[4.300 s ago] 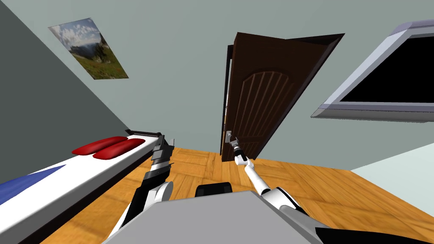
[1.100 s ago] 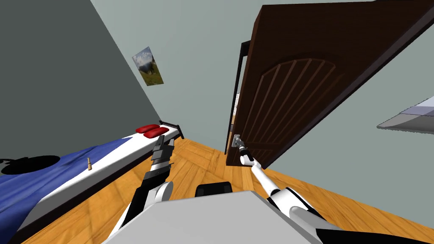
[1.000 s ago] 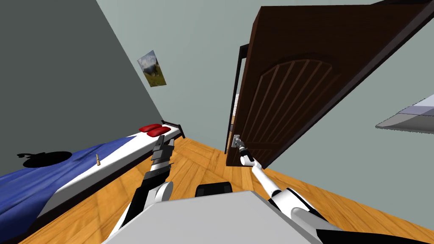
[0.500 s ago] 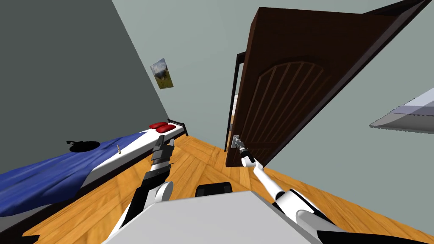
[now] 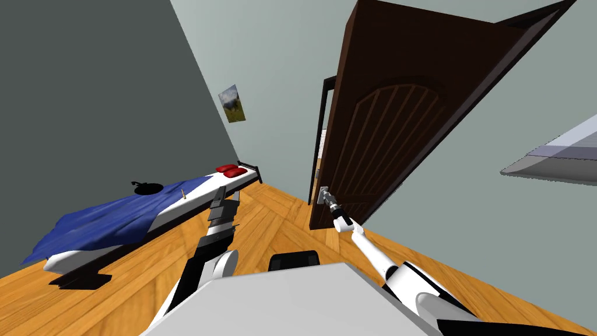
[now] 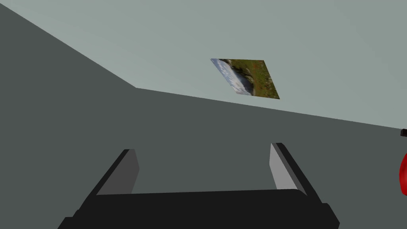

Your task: Pull the door open

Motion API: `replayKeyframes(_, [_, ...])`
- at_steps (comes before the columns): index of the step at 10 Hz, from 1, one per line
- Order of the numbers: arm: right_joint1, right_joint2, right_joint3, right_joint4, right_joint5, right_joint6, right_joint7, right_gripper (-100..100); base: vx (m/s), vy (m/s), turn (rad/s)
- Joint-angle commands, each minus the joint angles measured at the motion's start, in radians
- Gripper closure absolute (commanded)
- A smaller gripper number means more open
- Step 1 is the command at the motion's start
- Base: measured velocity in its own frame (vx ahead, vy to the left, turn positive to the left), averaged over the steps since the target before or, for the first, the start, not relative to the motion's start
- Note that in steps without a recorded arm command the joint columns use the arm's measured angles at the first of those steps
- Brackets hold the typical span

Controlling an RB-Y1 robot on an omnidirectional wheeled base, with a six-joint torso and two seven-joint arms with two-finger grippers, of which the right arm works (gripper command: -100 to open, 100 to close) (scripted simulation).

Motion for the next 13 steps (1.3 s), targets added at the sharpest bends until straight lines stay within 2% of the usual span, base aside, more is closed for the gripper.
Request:
replayKeyframes(1, [0.014,-0.021,0.021,-0.019,0.004,-0.009,-0.024,100,-0.239,-0.085,0.095])
replayKeyframes(3, [0.025,-0.044,0.046,-0.037,0.008,-0.020,-0.050,100,-0.223,-0.106,0.088])
replayKeyframes(4, [0.022,-0.037,0.039,-0.031,0.007,-0.014,-0.040,100,-0.096,-0.046,0.029])
replayKeyframes(5, [0.035,-0.056,0.061,-0.042,0.013,-0.026,-0.062,100,-0.132,-0.087,0.106])
replayKeyframes(6, [0.038,-0.062,0.066,-0.046,0.015,-0.031,-0.068,100,-0.170,-0.104,0.108])
replayKeyframes(10, [0.064,-0.121,0.118,-0.080,0.030,-0.071,-0.128,100,-0.192,-0.117,0.114])
replayKeyframes(13, [0.080,-0.158,0.150,-0.102,0.040,-0.096,-0.165,100,-0.213,-0.127,0.101])
